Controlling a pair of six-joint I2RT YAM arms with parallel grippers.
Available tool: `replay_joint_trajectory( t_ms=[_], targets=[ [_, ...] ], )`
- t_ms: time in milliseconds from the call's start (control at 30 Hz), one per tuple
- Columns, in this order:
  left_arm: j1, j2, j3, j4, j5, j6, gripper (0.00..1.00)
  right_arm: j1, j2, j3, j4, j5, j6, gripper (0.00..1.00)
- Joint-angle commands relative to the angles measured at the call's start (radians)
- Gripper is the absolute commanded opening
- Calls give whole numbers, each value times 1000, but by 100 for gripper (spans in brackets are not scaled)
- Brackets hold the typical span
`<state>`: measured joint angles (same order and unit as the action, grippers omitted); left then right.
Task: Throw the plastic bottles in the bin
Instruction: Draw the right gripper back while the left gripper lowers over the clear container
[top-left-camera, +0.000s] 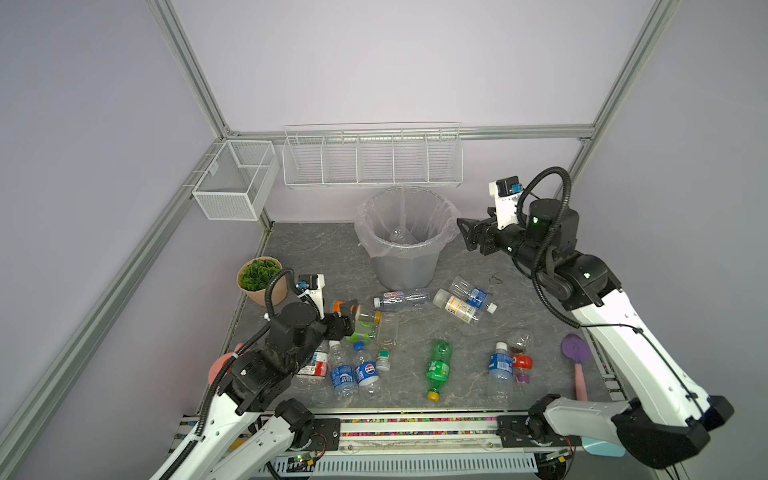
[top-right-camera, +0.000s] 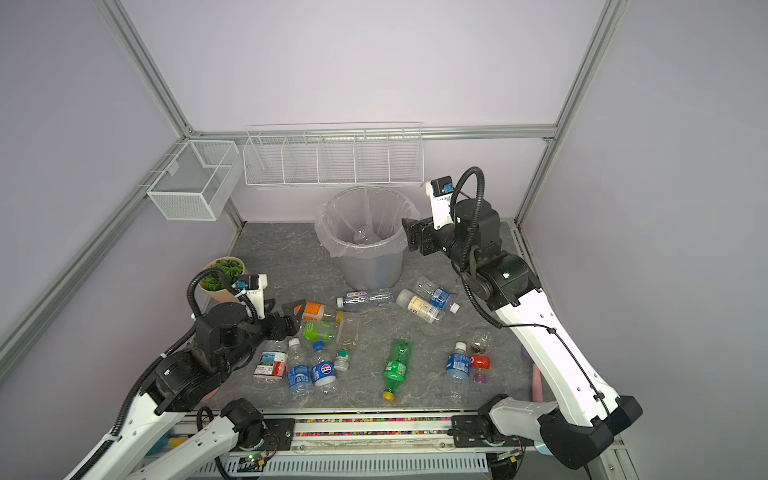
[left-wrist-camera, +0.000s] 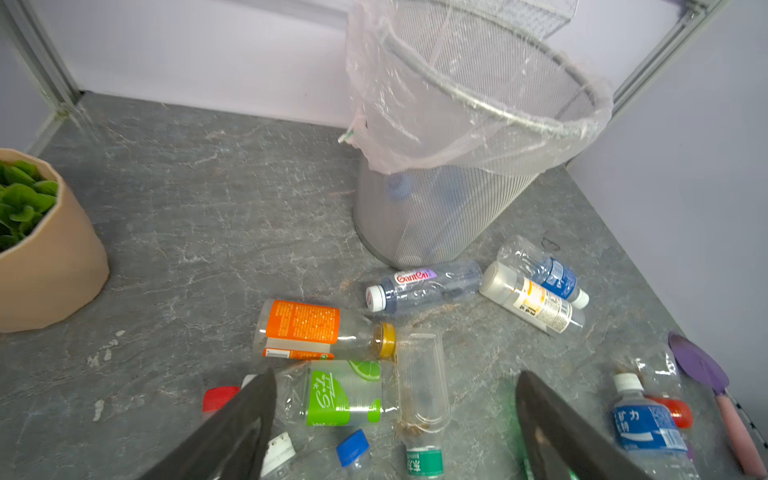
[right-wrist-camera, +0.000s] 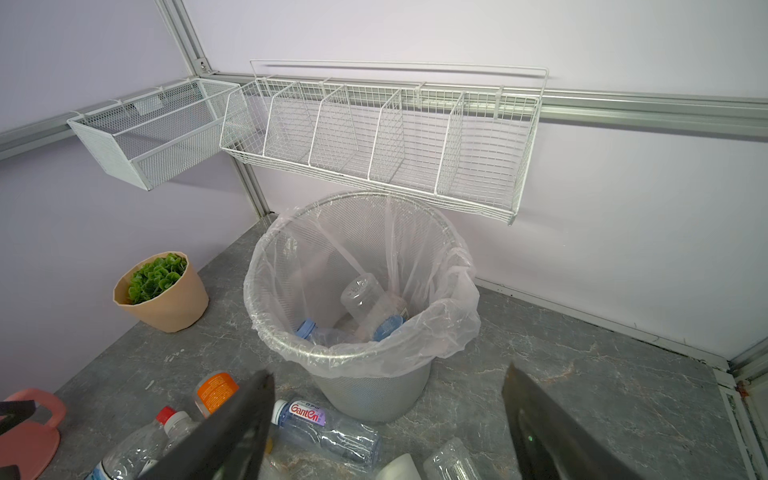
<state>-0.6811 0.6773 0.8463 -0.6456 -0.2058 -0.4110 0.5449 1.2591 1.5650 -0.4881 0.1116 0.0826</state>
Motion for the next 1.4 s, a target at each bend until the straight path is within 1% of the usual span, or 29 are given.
replay_joint_trajectory(
  t_ms=[0,100,300,467,633,867,1033,1367],
  targets=[
    [-3,66,-23,10,79,-15,89,-1,-1,-43,-41,2,14,88],
    [-3,115,-33,26,108,-17,88,0,-7,-72,-51,11,30,88],
    [-3,184,-43,37,134,-25,88,-2,-44,-156,-18,93,76,89],
    [-7,232,-60,71,174,-41,86,-2,-61,-200,-14,76,75,89],
    [-23,281,-67,97,188,-47,85,-4,-74,-228,-22,85,80,89],
    [-53,362,-79,131,197,-54,84,-5,-87,-259,-47,45,87,89],
    [-92,423,-77,155,192,-57,84,-5,-93,-285,-63,43,102,88],
    [-103,543,-66,166,213,-72,82,-11,-127,-347,-59,54,126,89]
  ],
)
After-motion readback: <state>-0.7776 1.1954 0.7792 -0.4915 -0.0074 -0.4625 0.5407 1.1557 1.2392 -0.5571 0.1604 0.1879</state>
